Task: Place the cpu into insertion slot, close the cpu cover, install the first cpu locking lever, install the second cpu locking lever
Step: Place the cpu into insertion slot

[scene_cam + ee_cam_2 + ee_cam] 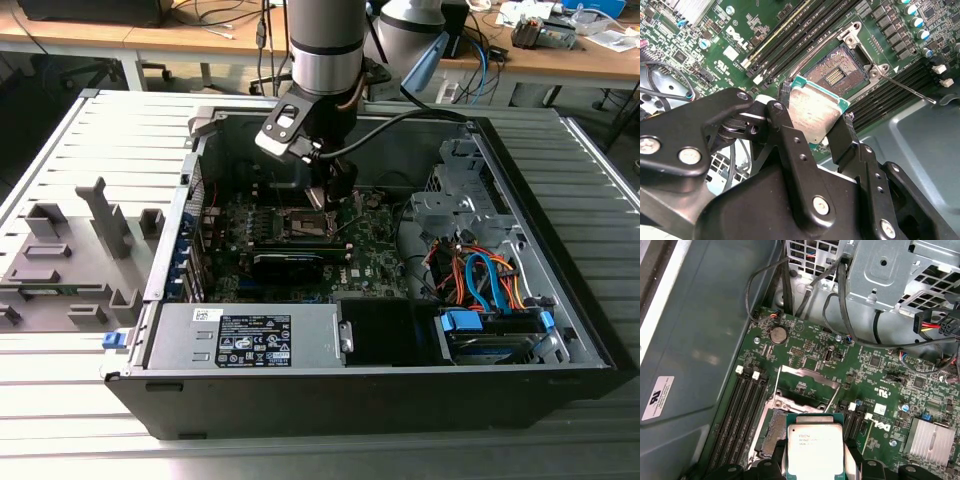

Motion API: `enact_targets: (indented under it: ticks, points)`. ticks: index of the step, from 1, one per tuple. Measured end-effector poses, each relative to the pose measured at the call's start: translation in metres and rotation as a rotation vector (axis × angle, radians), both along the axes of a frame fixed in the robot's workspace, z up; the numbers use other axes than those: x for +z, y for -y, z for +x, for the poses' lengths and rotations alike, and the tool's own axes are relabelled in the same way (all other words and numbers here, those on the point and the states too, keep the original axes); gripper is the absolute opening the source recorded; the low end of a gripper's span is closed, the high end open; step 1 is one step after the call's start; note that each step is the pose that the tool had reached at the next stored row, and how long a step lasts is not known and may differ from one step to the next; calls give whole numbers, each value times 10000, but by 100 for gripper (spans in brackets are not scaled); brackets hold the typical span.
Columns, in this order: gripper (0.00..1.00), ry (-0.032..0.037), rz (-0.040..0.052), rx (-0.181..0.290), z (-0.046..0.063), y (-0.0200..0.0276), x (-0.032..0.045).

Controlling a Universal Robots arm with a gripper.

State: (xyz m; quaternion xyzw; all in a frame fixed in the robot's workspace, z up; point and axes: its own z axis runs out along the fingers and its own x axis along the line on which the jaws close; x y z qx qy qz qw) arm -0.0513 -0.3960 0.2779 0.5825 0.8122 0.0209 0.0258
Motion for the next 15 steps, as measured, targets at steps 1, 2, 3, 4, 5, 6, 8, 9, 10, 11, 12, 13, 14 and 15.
enact_targets:
  ticks: [1, 2, 3, 4, 5, 6, 8, 9, 10, 11, 12, 13, 14, 15]
  points:
    - [54, 0, -1, -13, 0, 0, 0]
    - [54, 0, -3, -27, 0, 0, 0]
    - [54, 0, -5, -47, 0, 0, 0]
    - [54, 0, -8, -73, 0, 0, 0]
    - [54, 0, -9, -85, 0, 0, 0]
    - [54, 0, -10, -99, 0, 0, 0]
    - [54, 0, -14, -135, 0, 0, 0]
    - [54, 0, -16, -154, 0, 0, 0]
    - [54, 0, -18, -176, 0, 0, 0]
    - [54, 0, -19, -198, 0, 0, 0]
    - [54, 0, -21, -212, 0, 0, 0]
    - [54, 0, -22, -233, 0, 0, 0]
    - [54, -1, -24, -263, 0, 0, 0]
    - [54, 0, -24, -272, 0, 0, 0]
